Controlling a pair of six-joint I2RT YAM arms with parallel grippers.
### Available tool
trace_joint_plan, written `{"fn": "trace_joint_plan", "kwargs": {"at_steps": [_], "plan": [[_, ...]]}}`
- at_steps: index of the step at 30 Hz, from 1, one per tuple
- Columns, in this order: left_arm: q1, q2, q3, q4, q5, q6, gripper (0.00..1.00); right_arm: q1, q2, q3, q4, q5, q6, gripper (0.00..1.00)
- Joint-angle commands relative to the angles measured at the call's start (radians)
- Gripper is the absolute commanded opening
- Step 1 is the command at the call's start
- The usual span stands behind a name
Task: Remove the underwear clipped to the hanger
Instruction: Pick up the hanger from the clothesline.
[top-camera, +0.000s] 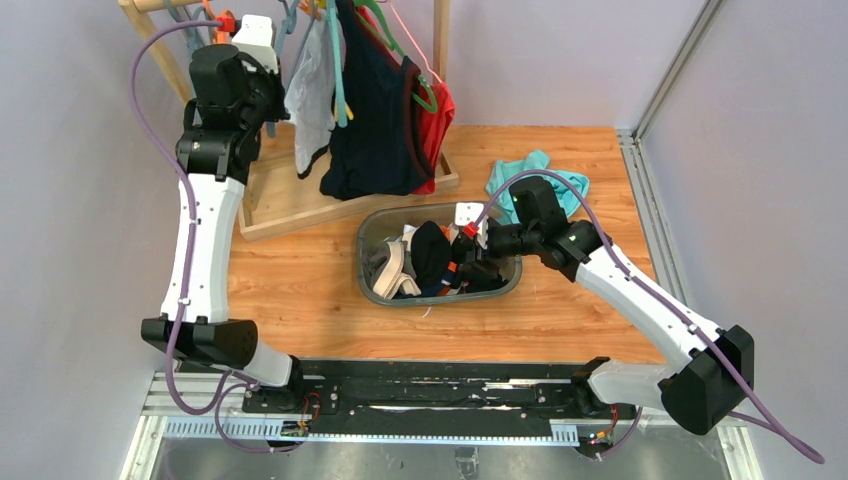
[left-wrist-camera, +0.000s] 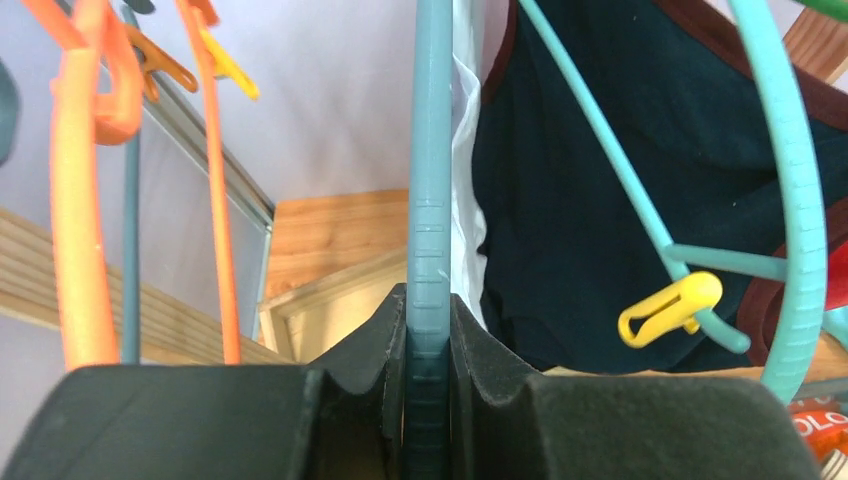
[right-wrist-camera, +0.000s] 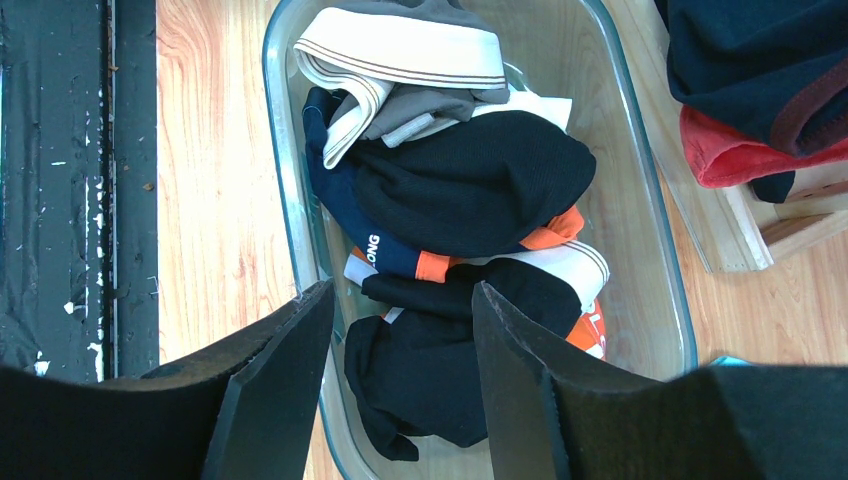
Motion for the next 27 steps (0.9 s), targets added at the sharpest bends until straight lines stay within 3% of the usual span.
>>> {"fn": "trace_joint_plan", "kwargs": {"at_steps": [1, 5, 27], "plan": [[0.006, -0.076, 0.002, 0.047, -0.050, 0.029, 0.06, 0.024, -0.007, -0.013, -0.013, -0.015, -0.017, 0.55], [0.005, -0.106, -0.003, 0.065, -0.106, 0.052, 0.00, 0.025, -0.008, -0.013, -0.014, -0.016, -0.016, 0.54], [0.004, -0.146, -0.011, 0.202, -0.091, 0.084, 0.00, 0.025, -0.004, -0.013, -0.013, -0.013, -0.016, 0.54]]}}
